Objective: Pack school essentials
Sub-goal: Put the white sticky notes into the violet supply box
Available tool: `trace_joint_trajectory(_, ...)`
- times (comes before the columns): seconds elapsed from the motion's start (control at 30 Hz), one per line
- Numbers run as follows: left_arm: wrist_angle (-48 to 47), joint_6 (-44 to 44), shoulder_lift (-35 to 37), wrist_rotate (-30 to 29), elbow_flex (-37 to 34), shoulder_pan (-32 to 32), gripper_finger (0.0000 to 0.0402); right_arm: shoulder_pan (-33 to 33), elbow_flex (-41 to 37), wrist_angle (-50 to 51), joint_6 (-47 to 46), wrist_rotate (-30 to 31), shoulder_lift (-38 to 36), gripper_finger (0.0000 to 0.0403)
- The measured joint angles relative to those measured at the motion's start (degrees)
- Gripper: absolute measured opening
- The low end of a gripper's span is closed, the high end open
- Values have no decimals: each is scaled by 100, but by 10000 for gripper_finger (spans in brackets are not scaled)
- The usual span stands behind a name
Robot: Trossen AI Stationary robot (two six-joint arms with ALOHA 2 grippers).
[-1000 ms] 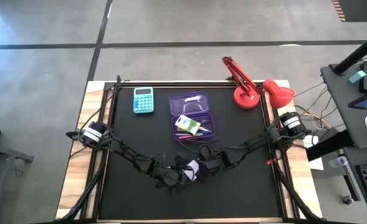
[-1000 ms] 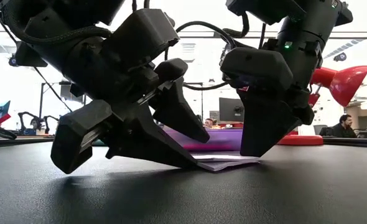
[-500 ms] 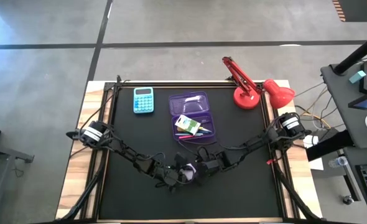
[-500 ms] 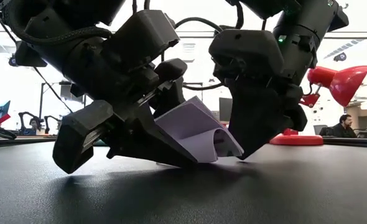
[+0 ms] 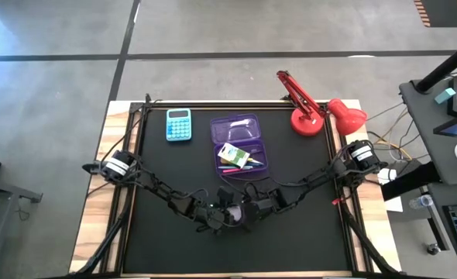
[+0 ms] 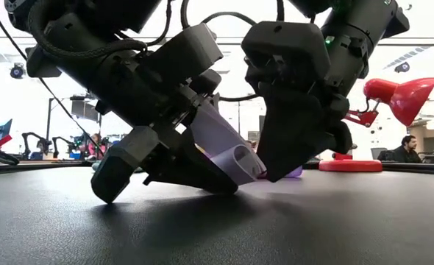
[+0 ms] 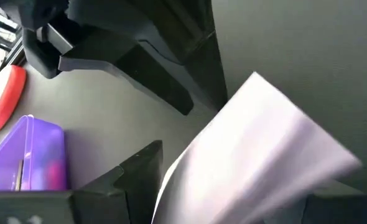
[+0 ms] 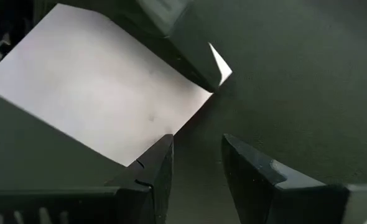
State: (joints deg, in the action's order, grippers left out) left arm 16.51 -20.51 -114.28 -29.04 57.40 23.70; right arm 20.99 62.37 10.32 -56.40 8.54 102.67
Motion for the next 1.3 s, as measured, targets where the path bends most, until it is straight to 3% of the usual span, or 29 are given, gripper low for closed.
trace_joint_trajectory(0.3,47,31,9,208,11,-11,205,0,-31,40,88,-4,-6,128)
trace_joint_trajectory(0.43,-14,47,20,213,22,-11,205,15,24,503,229,-129,-35,128)
trace_joint_trajectory(0.67,-76,65,28,256,31,-7,205,180,132,848,1296,-134,-35,128)
trace_joint_trajectory(0.83,-88,69,33,276,31,-2,205,378,272,1274,1476,-32,-35,128)
trace_joint_trajectory(0.97,-92,69,33,287,31,-2,205,755,359,1338,1746,643,-35,128)
trace_joint_trajectory(1.13,-96,79,37,302,31,0,205,1323,391,1343,2333,2039,-35,128)
trace_joint_trajectory(1.3,-98,82,37,304,31,2,205,1491,391,1336,2273,2316,-37,128)
